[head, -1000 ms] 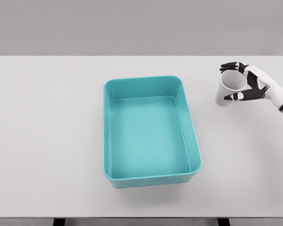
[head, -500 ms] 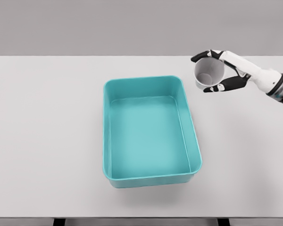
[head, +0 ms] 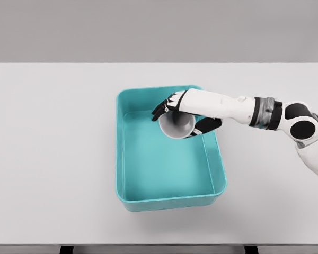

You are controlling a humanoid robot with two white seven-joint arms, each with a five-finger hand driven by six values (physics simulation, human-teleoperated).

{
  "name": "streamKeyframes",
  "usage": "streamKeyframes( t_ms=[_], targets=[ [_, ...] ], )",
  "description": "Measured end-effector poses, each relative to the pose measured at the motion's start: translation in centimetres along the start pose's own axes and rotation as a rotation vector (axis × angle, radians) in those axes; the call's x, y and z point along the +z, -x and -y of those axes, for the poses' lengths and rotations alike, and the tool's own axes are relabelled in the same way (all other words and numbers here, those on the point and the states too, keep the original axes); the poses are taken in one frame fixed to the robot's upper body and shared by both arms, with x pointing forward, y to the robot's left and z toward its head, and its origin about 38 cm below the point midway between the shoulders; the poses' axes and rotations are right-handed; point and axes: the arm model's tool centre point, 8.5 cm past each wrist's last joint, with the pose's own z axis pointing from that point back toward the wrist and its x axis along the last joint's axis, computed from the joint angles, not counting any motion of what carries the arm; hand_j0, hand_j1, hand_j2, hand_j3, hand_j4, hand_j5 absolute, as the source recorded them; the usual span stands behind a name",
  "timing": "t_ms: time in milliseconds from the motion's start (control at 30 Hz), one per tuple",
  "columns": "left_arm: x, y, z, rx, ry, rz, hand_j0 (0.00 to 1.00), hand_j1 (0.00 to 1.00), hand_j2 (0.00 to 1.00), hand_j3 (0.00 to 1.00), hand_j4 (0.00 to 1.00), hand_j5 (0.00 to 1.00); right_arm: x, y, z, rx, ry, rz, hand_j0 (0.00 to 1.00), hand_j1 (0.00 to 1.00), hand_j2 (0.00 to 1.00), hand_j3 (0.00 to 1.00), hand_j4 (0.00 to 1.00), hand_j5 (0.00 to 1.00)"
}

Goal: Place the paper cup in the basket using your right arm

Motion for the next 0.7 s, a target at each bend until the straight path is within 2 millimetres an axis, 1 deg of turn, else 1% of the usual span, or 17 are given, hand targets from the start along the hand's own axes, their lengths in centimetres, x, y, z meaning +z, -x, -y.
streamKeyframes(
  t_ms=[133, 300, 333, 367, 400, 700],
  targets=[
    [0.0, 0.0, 0.0, 0.0, 0.0, 0.0, 1.0, 1.0, 1.0, 1.0, 1.0, 1.0, -1.3, 0.2, -2.2, 0.029, -0.091, -0.041, 0.73, 0.73, 0.73, 0.73, 0.73, 0.73],
    [0.0, 0.0, 0.0, 0.0, 0.0, 0.0, 1.0, 1.0, 1.0, 1.0, 1.0, 1.0, -1.7, 0.4, -3.1, 0.056, -0.135, -0.077, 0.74, 0.74, 0.74, 0.74, 0.74, 0.74],
    [0.0, 0.0, 0.0, 0.0, 0.0, 0.0, 1.0, 1.0, 1.0, 1.0, 1.0, 1.0, -1.8, 0.4, -3.1, 0.059, -0.139, -0.08, 0.77, 0.77, 0.77, 0.77, 0.77, 0.77],
    [0.0, 0.0, 0.0, 0.0, 0.0, 0.0, 1.0, 1.0, 1.0, 1.0, 1.0, 1.0, -1.8, 0.5, -3.2, 0.062, -0.143, -0.083, 0.94, 0.94, 0.94, 0.94, 0.94, 0.94],
    [0.0, 0.0, 0.0, 0.0, 0.0, 0.0, 1.0, 1.0, 1.0, 1.0, 1.0, 1.0, -1.9, 0.5, -3.3, 0.066, -0.147, -0.086, 1.0, 1.0, 1.0, 1.0, 1.0, 1.0],
    [0.0, 0.0, 0.0, 0.0, 0.0, 0.0, 1.0, 1.0, 1.0, 1.0, 1.0, 1.0, -2.2, 0.2, -3.7, 0.082, -0.163, -0.075, 1.0, 1.0, 1.0, 1.0, 1.0, 1.0]
  ],
)
